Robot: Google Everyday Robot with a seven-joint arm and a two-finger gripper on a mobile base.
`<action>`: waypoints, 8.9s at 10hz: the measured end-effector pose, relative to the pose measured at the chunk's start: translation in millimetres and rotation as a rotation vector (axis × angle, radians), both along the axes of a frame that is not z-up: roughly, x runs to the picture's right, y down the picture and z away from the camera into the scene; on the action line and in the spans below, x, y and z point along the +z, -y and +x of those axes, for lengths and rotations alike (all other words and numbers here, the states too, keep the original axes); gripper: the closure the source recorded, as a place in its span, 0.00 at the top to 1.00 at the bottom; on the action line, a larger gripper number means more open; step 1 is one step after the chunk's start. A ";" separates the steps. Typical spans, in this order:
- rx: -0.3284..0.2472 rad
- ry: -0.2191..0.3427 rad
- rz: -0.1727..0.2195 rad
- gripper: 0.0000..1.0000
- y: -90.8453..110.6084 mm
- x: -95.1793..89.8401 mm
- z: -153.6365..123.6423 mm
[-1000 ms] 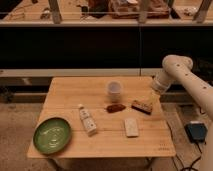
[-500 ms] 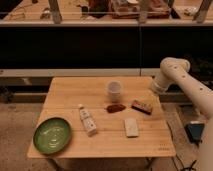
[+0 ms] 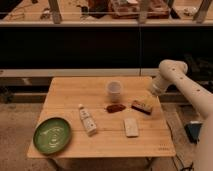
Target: Place the eraser in the ceramic cup
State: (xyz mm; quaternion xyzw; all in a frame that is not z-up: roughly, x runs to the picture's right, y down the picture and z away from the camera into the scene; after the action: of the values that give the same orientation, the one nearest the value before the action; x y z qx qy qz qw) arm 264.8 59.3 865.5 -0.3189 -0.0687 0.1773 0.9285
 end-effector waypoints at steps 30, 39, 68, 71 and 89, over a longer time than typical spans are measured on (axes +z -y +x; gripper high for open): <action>-0.013 0.140 0.000 0.50 -43.0 71.0 -7.5; -0.039 0.137 0.057 0.26 28.9 58.7 -12.2; -0.149 0.226 0.420 0.00 160.7 12.1 -106.5; -0.159 0.234 0.427 0.00 162.0 13.5 -114.0; -0.307 0.342 0.338 0.27 145.1 -25.9 -195.6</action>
State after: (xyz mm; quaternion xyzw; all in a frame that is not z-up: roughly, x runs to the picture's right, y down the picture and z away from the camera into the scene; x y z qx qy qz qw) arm 69.2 -85.8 839.6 -0.1917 -0.2036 -0.0358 0.9595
